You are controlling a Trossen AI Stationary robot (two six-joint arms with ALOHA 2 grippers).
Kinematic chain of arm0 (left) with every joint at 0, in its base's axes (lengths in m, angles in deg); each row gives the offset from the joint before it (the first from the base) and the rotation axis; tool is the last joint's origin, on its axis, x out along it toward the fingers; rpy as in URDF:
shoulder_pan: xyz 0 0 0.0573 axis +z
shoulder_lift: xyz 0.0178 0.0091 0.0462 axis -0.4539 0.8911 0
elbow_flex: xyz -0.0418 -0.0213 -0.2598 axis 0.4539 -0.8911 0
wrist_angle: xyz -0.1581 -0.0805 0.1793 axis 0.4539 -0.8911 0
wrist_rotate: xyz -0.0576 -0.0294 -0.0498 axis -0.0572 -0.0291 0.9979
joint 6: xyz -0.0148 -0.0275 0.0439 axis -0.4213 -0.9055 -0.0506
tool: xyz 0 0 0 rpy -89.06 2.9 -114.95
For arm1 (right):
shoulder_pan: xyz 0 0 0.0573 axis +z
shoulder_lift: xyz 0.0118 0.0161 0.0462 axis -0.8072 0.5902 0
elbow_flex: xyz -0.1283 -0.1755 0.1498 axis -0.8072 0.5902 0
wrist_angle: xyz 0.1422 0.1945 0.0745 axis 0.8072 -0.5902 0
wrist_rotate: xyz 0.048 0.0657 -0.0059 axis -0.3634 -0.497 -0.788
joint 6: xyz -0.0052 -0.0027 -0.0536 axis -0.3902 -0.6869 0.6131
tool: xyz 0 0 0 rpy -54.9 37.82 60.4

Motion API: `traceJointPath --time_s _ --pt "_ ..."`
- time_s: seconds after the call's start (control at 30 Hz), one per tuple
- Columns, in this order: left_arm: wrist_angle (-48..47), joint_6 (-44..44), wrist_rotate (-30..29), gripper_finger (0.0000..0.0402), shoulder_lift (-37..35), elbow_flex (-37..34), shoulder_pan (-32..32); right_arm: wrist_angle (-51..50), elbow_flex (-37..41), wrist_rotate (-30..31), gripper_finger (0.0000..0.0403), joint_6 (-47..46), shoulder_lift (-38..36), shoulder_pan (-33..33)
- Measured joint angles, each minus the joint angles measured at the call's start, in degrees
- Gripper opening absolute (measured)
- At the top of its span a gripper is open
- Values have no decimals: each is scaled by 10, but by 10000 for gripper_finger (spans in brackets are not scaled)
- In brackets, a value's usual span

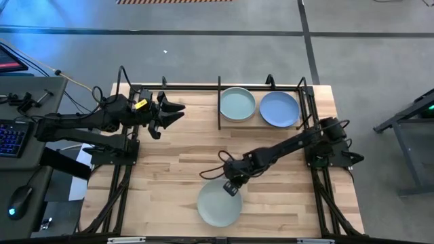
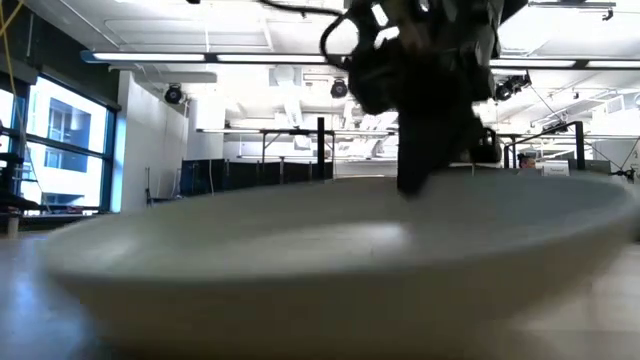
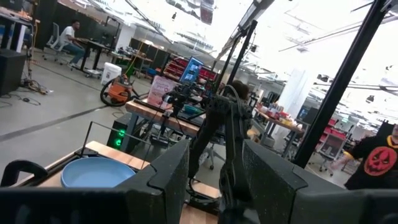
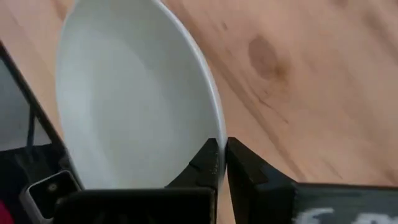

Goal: Place and stack plates onto a shelf
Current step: Stack the gray plate on top of the blue plate on the shelf

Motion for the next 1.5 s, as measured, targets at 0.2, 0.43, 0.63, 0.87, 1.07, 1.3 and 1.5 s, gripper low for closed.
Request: traceJointPath --time_s 0.2,0.43,0.63,0.87,1.07,1.3,1.5 --pt "0 0 0 142 0 0 0 -119 0 38 0 56 -77 -22" --pt "1 0 0 142 0 0 0 -223 17 58 0 109 -175 -55" --pt "12 0 -3 142 0 0 0 -176 173 82 0 -26 -328 -68" --pt "17 1 -19 142 0 0 0 -160 302 241 0 -299 -519 -63" --pt "17 1 -20 142 0 0 0 -195 327 388 0 -461 -585 -61" --pt "17 2 -20 142 0 0 0 -270 327 454 0 -568 -582 -49" --pt "17 5 -20 142 0 0 0 -364 327 511 0 -686 -582 -53"
